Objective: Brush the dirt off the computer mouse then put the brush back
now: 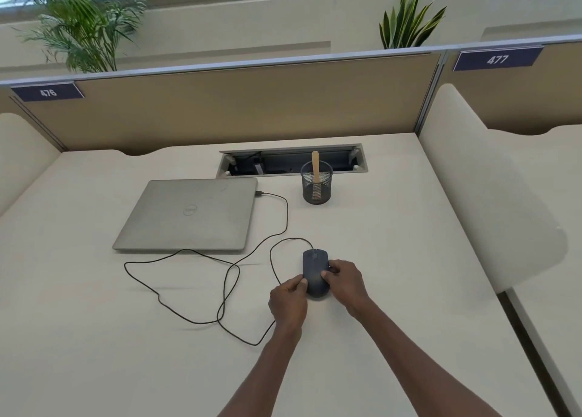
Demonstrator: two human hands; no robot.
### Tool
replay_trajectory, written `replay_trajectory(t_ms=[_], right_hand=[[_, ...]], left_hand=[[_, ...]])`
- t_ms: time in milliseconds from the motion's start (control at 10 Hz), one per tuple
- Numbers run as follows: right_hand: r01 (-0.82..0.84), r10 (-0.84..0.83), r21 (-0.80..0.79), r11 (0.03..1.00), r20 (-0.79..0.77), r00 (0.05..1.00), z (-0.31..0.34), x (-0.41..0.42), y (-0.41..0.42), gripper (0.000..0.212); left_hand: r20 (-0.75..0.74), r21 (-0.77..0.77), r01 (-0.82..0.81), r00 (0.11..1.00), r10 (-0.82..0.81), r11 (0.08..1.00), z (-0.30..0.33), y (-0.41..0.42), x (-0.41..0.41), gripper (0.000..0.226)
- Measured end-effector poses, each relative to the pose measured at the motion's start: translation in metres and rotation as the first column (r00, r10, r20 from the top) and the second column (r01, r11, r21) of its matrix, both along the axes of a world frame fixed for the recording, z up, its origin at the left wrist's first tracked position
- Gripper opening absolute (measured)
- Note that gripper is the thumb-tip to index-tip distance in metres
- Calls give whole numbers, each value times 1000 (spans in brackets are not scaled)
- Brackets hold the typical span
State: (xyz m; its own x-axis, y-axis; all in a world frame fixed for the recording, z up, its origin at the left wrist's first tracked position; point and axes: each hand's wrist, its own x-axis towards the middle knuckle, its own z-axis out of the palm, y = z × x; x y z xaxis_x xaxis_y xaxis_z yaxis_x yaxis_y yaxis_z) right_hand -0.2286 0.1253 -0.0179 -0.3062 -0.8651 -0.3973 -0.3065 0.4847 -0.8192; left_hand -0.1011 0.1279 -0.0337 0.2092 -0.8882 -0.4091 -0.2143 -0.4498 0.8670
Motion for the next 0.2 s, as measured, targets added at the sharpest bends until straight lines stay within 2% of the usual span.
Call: replay_trajectory(t_ms=[200], right_hand=[[2,-3,-15,1000,-55,999,-3,0,1,34]], left_hand=[[54,-42,61,997,-59,997,-1,-4,4,27]])
